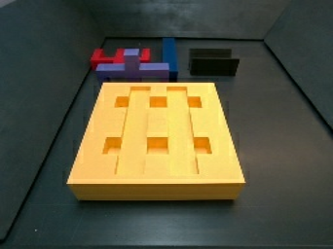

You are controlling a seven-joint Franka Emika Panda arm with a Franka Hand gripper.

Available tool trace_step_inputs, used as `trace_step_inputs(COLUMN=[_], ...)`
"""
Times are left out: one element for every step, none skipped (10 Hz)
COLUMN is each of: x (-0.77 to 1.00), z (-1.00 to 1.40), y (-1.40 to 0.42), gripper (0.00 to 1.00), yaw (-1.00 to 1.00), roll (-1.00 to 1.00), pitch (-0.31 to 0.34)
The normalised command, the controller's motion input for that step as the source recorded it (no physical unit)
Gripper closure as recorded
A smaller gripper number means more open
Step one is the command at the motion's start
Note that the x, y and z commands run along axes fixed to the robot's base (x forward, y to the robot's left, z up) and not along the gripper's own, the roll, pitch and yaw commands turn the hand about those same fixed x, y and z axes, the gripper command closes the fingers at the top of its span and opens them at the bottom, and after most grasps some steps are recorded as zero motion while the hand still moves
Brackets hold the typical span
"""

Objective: Pick up the green object. Move up. Move to above the board. Insert the green object.
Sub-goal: Move to above the board.

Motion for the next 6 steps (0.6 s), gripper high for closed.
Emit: trace_step_inputs(x=[0.25,0.25,0.25,0.26,0.27,0.28], z=[0.13,0.14,0.14,0.15,0.15,0.15], y=[-1.40,-1.40,-1.40,-1.40,-1.40,-1.40], gripper=[1.00,1.00,1.00,1.00,1.00,1.00], yaw=[1.00,1.00,1.00,1.00,1.00,1.00], roll=[-0.02,-0.01,-0.01,-0.01,-0.01,0.00], pitch=[0.019,0.022,0.024,0.028,0.033,0.045])
